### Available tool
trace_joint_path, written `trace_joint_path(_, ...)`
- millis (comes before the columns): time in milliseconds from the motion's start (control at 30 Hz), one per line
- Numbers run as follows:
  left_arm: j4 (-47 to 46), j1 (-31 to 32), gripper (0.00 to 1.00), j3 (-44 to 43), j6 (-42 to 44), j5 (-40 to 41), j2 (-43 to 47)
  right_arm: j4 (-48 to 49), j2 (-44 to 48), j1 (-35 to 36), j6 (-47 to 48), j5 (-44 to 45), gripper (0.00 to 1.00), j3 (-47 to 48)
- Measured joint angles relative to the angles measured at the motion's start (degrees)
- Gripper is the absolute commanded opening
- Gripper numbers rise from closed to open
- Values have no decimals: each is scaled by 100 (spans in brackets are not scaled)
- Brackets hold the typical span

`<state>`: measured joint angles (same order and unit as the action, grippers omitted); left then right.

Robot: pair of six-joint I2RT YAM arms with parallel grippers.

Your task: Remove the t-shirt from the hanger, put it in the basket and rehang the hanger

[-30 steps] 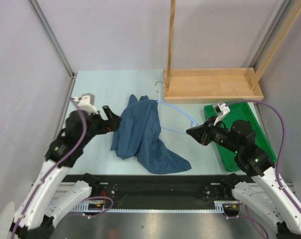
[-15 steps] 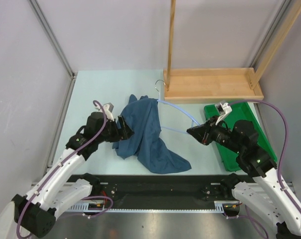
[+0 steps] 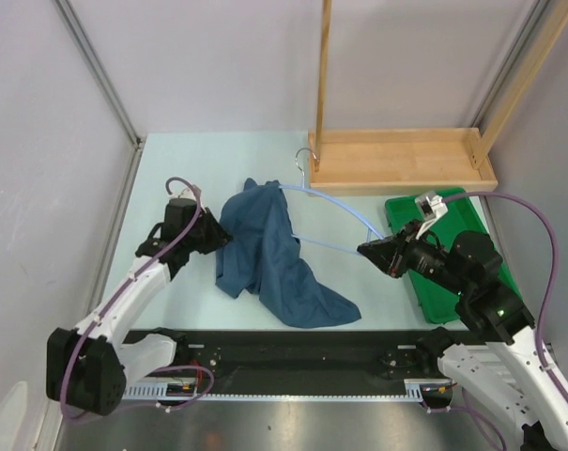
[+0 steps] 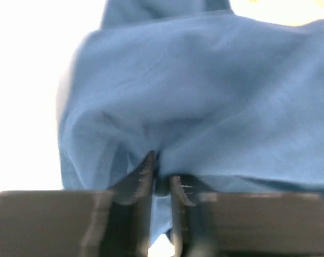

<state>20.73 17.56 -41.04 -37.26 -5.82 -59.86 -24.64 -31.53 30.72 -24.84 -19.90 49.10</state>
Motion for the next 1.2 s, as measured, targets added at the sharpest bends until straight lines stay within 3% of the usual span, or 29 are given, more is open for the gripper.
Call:
trace_joint_path(33, -46, -260, 0, 0, -2, -109, -129, -57, 24, 0, 0, 4, 0, 33)
trace_joint_path(267, -125, -942, 0, 0, 20, -461, -96, -400, 227, -11, 0, 155, 0, 308)
trace_joint_path(533, 87, -1189, 0, -352, 81, 636, 826, -1250, 391, -11, -44, 756, 0, 787)
trace_joint_path(800, 284, -1241, 0, -1001, 79, 1220, 892, -2334, 485, -11, -190, 1851, 0, 1526)
trace_joint_path(933, 258, -1250, 0, -1067, 85, 1086, 769, -2918, 487, -11, -302, 2479, 0, 1947)
trace_joint_path(1133, 177, -1165, 1, -1196, 330, 52, 83, -3506, 496, -11, -411, 3442, 0, 2365)
trace_joint_path(1200, 236, -933, 9, -1217, 463, -74, -103, -3628, 481, -9, -407, 3783, 0, 2435)
